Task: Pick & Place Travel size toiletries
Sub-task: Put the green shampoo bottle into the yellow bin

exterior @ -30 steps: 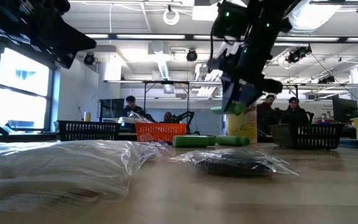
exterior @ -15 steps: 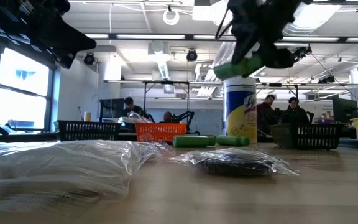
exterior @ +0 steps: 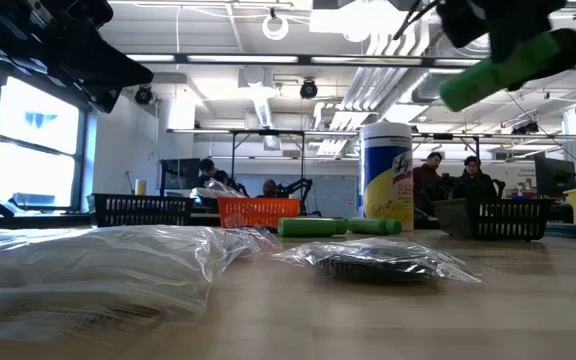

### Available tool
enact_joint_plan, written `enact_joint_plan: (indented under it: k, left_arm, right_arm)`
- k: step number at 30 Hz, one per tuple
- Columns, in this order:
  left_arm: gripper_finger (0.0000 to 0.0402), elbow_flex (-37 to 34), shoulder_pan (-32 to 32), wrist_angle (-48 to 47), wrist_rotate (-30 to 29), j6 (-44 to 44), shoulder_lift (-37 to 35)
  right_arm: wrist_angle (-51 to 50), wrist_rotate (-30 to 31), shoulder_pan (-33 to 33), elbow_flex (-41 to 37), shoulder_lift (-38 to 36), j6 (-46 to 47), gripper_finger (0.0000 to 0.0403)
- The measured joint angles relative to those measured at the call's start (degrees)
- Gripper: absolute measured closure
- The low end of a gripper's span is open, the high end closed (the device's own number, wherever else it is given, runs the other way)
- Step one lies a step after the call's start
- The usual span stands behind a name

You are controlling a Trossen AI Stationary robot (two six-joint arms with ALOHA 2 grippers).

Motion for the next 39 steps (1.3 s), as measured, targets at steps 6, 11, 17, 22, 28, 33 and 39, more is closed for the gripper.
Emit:
enact_joint_plan:
  k: [6, 11, 17, 22, 28, 33, 39]
  left_arm:
    - [0.0402, 0.0, 0.0, -0.1, 0.0, 0.0, 0.0]
    - [0.0402, 0.0, 0.0, -0.1, 0.0, 0.0, 0.0]
    - [0.0402, 0.0, 0.0, -0.1, 0.0, -0.2, 0.0]
    - [0.0402, 0.0, 0.0, -0.1, 0.0, 0.0, 0.0]
    - [0.0402, 0.0, 0.0, -0.2, 0.0, 0.0, 0.0]
    - [0.0402, 0.0, 0.0, -0.3, 0.0, 0.0, 0.0]
    - [0.0402, 0.0, 0.0, -0.3, 0.0, 0.0, 0.0]
  right_arm:
    - [-4.2, 0.0, 6.9, 0.0, -0.2, 9.6, 0.0231]
    - [-6.5, 4.5, 12.6, 0.0, 0.2, 19.2, 0.0231]
    - [-10.0, 10.1, 19.7, 0.0, 0.2, 30.3, 0.0231]
    - [-11.9, 13.2, 24.6, 0.0, 1.7, 38.8, 0.0231]
    - [-12.3, 13.2, 28.0, 0.0, 8.1, 44.6, 0.0231]
    - [-12.4, 13.3, 29.4, 0.0, 13.8, 47.2, 0.0231]
    - [-12.2, 11.9, 30.4, 0.0, 20.1, 48.8, 0.0231]
